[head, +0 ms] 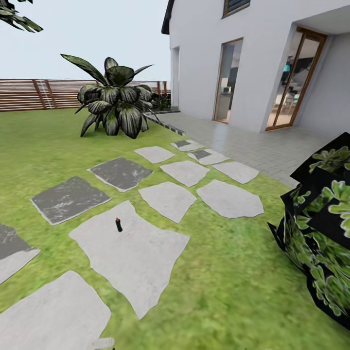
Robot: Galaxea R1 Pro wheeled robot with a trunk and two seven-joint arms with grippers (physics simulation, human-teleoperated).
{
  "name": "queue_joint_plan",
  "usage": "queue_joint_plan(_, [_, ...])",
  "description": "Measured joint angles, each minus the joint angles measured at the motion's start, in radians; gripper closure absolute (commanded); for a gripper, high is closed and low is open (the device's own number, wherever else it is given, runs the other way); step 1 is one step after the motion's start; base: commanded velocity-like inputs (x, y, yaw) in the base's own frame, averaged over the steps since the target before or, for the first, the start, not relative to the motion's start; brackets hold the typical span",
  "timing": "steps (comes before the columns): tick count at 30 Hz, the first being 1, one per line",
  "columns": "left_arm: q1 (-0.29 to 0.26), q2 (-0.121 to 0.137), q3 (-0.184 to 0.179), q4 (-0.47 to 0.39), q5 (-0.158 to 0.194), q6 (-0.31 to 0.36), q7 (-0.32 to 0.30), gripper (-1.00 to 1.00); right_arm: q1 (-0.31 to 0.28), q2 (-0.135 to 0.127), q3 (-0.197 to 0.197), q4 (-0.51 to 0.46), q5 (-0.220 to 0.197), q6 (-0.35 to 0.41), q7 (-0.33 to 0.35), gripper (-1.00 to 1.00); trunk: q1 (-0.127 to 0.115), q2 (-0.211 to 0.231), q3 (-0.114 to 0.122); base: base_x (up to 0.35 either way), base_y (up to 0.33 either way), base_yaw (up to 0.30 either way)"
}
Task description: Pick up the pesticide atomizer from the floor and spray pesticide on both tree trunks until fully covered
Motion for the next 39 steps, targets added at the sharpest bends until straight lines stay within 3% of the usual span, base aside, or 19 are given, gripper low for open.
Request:
queue_joint_plan(11, [0.000, 0.000, 0.000, 0.000, 0.000, 0.000, 0.000, -1.00, 0.000, 0.009, 0.000, -0.001, 0.020, 0.000, -0.001, -1.00, 0.000, 0.000, 0.000, 0.286, -0.173, 0.028])
queue_joint_plan(39, [0.000, 0.000, 0.000, 0.000, 0.000, -0.001, 0.000, -1.00, 0.000, 0.011, 0.001, -0.002, 0.020, 0.000, -0.001, -1.00, 0.000, 0.000, 0.000, 0.284, -0.173, 0.269])
